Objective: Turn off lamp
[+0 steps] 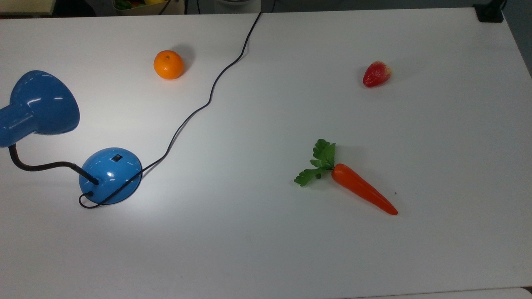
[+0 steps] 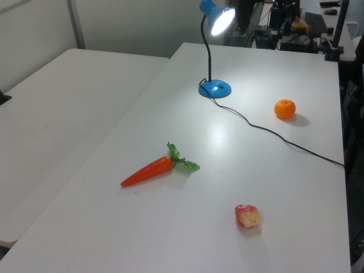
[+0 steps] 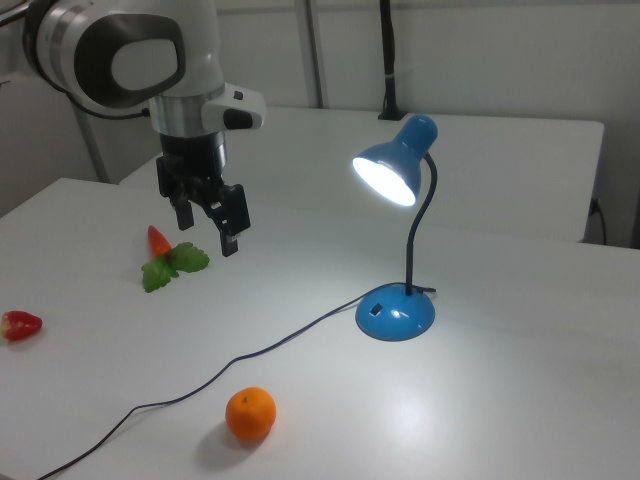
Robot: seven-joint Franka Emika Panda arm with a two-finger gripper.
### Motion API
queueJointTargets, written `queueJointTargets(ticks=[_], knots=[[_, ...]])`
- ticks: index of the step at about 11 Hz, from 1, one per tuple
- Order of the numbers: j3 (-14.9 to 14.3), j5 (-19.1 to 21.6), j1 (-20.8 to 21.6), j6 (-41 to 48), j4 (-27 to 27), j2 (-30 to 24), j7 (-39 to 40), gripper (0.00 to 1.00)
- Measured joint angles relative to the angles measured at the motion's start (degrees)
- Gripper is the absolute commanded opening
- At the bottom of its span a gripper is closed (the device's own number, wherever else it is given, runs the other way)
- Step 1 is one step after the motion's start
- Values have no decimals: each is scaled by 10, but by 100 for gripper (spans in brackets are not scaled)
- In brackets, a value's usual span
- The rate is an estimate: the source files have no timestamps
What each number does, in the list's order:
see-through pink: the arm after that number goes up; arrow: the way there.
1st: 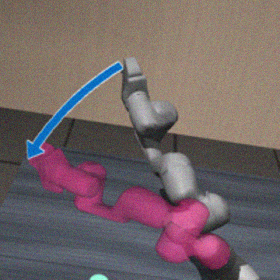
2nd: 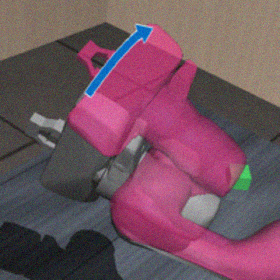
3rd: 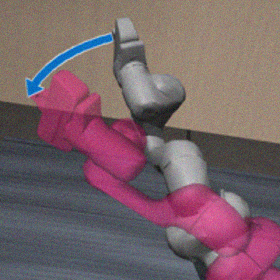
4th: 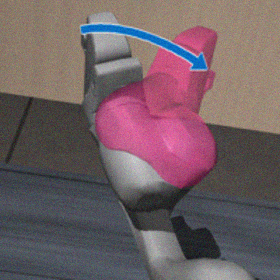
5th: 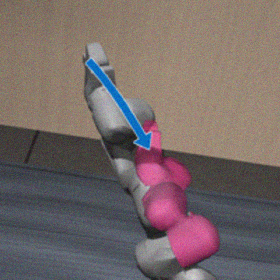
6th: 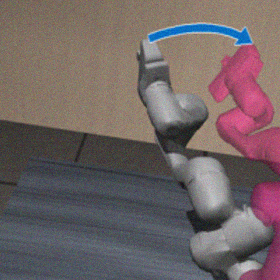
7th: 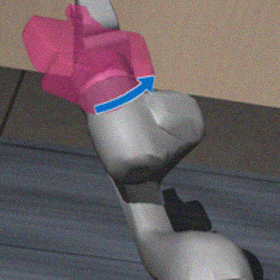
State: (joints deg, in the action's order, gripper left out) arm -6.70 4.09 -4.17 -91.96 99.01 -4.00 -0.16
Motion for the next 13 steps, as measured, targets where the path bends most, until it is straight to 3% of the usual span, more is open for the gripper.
queueJointTargets(ticks=[6, 10, 13], knots=[[-7, 0, -1, 0, -6, 0, 3, 97], [-8, 0, -1, 13, -6, 1, 6, 35], [-10, 0, -7, 13, -6, 3, 7, 22]])
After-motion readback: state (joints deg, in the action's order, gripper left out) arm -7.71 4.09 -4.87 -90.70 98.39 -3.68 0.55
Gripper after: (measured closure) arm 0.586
